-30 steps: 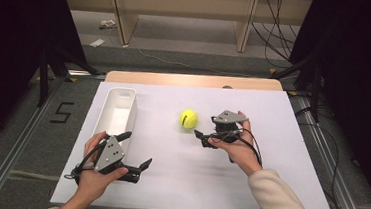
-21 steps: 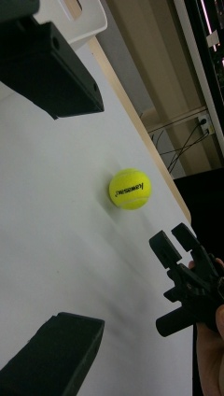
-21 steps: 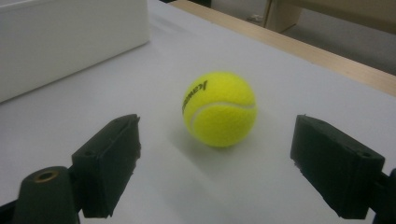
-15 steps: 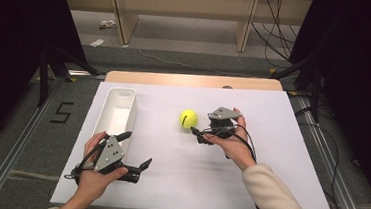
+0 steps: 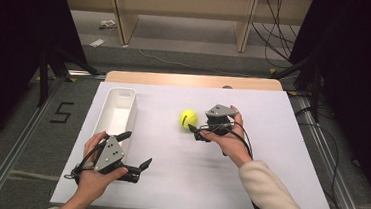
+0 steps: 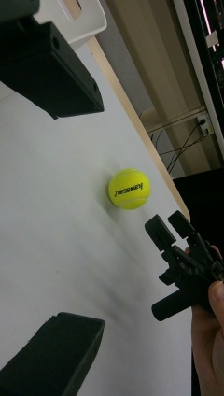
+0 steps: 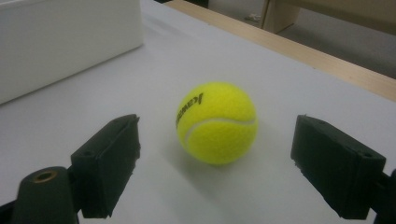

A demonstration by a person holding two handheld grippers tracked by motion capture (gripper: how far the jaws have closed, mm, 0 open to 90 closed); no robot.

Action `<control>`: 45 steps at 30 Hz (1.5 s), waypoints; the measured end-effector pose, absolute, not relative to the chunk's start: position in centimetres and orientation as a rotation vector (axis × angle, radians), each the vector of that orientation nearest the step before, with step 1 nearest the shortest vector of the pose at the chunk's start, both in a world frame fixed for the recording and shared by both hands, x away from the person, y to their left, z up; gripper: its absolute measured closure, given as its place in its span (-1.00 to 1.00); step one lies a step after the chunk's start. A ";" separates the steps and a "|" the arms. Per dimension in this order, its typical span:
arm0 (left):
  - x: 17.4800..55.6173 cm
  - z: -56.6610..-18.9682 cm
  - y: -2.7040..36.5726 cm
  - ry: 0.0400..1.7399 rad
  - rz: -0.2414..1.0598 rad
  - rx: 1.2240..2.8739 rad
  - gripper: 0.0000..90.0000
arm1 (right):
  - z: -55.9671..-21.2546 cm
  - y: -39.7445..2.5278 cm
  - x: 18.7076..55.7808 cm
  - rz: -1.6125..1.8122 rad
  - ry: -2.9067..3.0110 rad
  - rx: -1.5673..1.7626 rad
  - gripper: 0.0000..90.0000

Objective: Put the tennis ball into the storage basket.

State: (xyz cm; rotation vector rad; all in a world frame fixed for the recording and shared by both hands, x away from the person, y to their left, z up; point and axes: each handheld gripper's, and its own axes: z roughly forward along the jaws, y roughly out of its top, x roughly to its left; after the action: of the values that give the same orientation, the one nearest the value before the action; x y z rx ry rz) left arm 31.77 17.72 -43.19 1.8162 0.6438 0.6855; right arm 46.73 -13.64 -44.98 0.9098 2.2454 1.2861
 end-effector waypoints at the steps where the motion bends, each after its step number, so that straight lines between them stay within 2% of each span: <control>1: 31.8 -43.2 17.7 0.644 0.684 1.815 -1.00 | -45.0 -13.6 46.8 1.286 2.243 0.910 -0.64; 45: 31.7 -43.2 17.7 0.640 0.681 1.815 -1.00 | -46.4 -10.9 49.2 1.238 2.285 0.906 -0.65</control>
State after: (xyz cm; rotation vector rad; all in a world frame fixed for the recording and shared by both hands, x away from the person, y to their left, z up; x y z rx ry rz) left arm 31.70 17.69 -43.16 1.8147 0.6401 0.6806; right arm 49.17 -10.94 -46.39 0.9056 2.2852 1.2384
